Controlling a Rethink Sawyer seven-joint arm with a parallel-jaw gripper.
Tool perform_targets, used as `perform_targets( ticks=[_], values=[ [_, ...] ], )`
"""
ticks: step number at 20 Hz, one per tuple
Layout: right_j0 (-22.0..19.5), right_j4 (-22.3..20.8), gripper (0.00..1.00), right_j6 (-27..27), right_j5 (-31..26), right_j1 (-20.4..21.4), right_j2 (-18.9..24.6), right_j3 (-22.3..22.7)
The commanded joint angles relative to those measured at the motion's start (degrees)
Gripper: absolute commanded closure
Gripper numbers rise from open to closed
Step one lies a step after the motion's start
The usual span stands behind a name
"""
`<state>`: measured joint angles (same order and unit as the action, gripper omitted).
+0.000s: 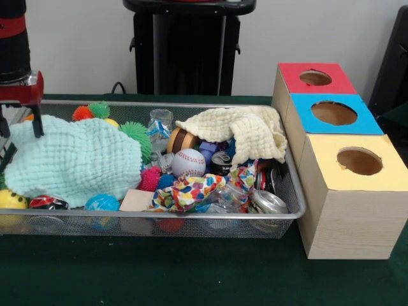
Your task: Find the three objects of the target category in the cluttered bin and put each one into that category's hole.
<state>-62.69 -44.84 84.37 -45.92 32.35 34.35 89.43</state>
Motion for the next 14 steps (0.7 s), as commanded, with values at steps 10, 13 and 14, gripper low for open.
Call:
perform_targets(
  ticks=[10,13,14],
  values=[
    [0.49,-7.5,0.0,-13.03,4.11,-6.17,-0.08,3.5],
    [0.98,-8.77,0.0,-11.6,5.78,-7.48,-0.5,3.03],
    [1.14,-9.04,0.0,-10.79,6.3,-7.64,-0.68,3.22]
  ],
)
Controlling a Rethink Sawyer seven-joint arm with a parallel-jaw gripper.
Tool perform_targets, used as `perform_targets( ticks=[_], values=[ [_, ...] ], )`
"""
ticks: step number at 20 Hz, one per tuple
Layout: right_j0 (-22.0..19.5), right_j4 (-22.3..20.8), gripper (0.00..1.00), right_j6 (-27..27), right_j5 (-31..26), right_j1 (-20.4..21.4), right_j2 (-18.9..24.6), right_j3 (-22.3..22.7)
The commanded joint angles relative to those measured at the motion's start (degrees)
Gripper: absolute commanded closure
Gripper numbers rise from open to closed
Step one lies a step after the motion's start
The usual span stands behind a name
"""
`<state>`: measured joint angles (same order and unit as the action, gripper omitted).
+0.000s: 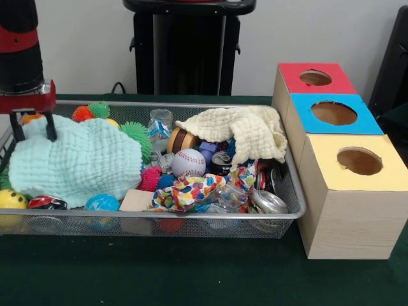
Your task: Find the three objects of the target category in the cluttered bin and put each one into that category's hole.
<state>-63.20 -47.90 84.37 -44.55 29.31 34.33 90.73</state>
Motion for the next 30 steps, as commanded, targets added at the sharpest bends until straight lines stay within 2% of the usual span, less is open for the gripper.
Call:
perform_targets(
  ticks=[1,8,12,15,16,20,21,23,27,30],
  values=[
    [1.8,-6.02,0.0,-10.04,5.24,-4.65,-0.73,2.23],
    [3.27,-5.96,0.0,-6.48,7.21,-7.05,-1.43,2.27],
    [3.07,-5.38,0.0,-6.27,8.37,-8.25,-1.4,1.69],
    [1.12,-4.81,0.0,-8.22,10.46,-9.62,0.56,1.89],
    [-0.03,-4.51,1.0,-8.58,12.07,-10.09,1.44,2.34],
    [-0.53,-3.16,1.0,-6.29,13.08,-10.03,1.46,2.85],
    [0.32,-3.14,1.0,-6.04,11.99,-9.46,0.77,2.66],
    [0.9,-2.37,1.0,-4.64,11.77,-6.35,0.54,5.1],
    [3.1,1.98,1.0,2.19,11.13,7.07,0.5,15.54],
    [4.73,7.0,1.0,7.64,10.62,17.04,0.79,23.01]
  ],
)
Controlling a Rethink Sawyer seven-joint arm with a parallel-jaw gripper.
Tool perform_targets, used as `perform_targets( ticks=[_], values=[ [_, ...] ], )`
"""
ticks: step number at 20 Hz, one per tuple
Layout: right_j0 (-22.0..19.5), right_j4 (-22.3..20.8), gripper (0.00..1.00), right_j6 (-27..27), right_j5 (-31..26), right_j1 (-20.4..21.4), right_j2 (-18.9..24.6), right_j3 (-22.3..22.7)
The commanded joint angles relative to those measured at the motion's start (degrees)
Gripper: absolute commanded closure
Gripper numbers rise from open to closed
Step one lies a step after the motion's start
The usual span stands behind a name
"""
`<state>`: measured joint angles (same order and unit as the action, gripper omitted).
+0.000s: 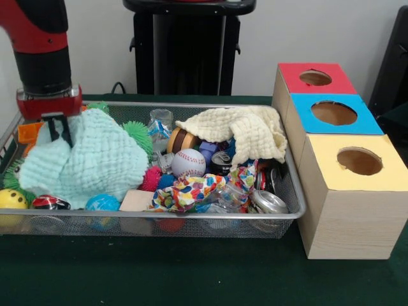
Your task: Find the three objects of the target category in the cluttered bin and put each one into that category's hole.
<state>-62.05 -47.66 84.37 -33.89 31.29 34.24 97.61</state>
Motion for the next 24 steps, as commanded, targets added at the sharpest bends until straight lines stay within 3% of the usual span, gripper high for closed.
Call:
perform_targets(
  ticks=[1,5,12,18,24],
  values=[
    [3.96,8.77,1.0,8.81,-0.44,17.45,1.05,17.93],
    [4.93,17.15,1.0,10.82,-1.87,24.41,1.6,23.31],
    [6.79,30.74,1.0,8.12,-4.45,32.92,1.64,29.33],
    [10.67,35.34,1.0,8.21,-3.71,35.31,-0.98,31.38],
    [12.71,36.74,1.0,9.27,0.59,32.72,-2.73,33.14]
  ],
)
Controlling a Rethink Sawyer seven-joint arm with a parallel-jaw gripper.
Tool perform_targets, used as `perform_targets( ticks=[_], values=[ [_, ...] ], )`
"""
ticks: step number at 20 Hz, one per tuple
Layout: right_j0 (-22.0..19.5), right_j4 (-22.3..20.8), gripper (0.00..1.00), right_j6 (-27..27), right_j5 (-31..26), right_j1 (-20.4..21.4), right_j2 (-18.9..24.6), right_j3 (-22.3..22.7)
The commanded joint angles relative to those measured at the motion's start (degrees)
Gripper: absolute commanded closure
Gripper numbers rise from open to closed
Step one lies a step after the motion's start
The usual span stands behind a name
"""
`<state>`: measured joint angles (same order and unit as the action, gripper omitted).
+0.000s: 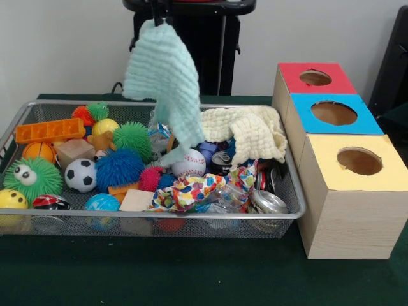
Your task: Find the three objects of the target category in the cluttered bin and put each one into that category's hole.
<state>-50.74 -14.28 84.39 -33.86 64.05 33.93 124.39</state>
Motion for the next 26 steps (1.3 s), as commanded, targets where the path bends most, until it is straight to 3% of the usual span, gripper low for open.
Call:
perform_targets(
  ticks=[1,11,21,26],
  values=[
    [1.71,3.51,1.0,9.47,1.38,-0.34,-2.67,6.72],
    [3.53,4.38,1.0,10.4,5.64,-1.75,-4.11,9.16],
    [6.15,3.78,1.0,10.8,9.05,-5.41,-6.73,8.6],
    [7.14,4.39,1.0,10.88,9.64,-5.19,-7.47,8.92]
  ],
)
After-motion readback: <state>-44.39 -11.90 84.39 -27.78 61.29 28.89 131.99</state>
